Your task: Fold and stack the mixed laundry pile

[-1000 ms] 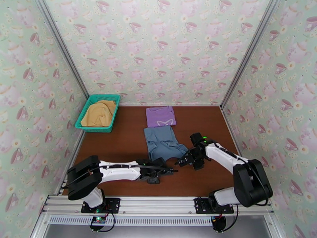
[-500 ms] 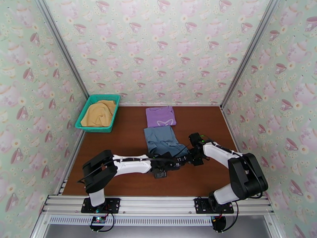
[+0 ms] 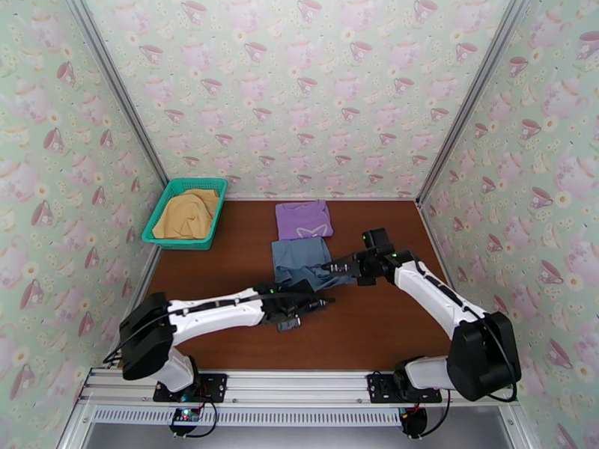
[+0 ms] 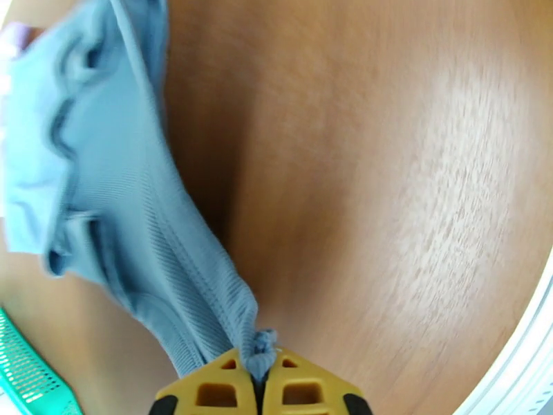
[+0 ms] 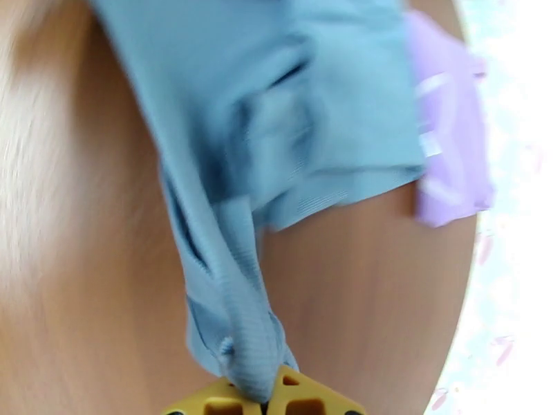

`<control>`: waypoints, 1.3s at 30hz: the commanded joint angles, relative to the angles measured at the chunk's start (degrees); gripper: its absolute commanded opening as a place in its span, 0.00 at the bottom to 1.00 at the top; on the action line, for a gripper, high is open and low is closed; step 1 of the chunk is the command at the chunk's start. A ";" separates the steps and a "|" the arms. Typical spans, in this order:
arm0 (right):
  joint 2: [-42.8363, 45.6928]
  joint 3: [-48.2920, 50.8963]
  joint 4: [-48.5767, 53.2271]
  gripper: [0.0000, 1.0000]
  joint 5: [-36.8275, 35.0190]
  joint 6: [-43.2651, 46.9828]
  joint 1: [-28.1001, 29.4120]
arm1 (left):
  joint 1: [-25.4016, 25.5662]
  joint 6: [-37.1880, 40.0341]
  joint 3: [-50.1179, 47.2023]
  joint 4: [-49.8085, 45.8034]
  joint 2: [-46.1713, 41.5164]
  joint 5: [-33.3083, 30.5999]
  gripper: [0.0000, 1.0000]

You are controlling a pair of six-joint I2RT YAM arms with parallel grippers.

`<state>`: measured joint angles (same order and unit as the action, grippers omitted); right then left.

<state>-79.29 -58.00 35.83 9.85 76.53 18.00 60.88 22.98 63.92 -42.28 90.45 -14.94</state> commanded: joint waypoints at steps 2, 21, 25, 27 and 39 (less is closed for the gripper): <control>-2.28 -5.05 -4.15 0.00 7.23 -8.79 0.28 | -4.89 4.82 4.47 -0.59 -0.87 -1.46 0.00; -33.12 -27.80 -13.05 0.00 7.12 -19.53 0.29 | -28.78 23.38 43.59 -6.35 32.70 4.58 0.00; -37.30 -30.87 -12.38 0.00 7.16 -19.60 0.28 | -30.76 25.05 48.76 -7.97 38.08 3.93 0.00; -38.56 -31.75 -12.39 0.00 7.51 -20.06 0.28 | -31.27 25.43 49.79 -7.78 39.62 4.22 0.00; -39.66 -33.14 -14.52 0.46 8.52 -29.31 0.46 | -31.27 24.49 46.61 5.17 43.06 -0.34 0.43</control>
<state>-120.77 -89.84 23.97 15.70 51.33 17.41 29.41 47.48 112.01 -42.30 131.83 -12.34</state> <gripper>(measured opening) 0.437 0.412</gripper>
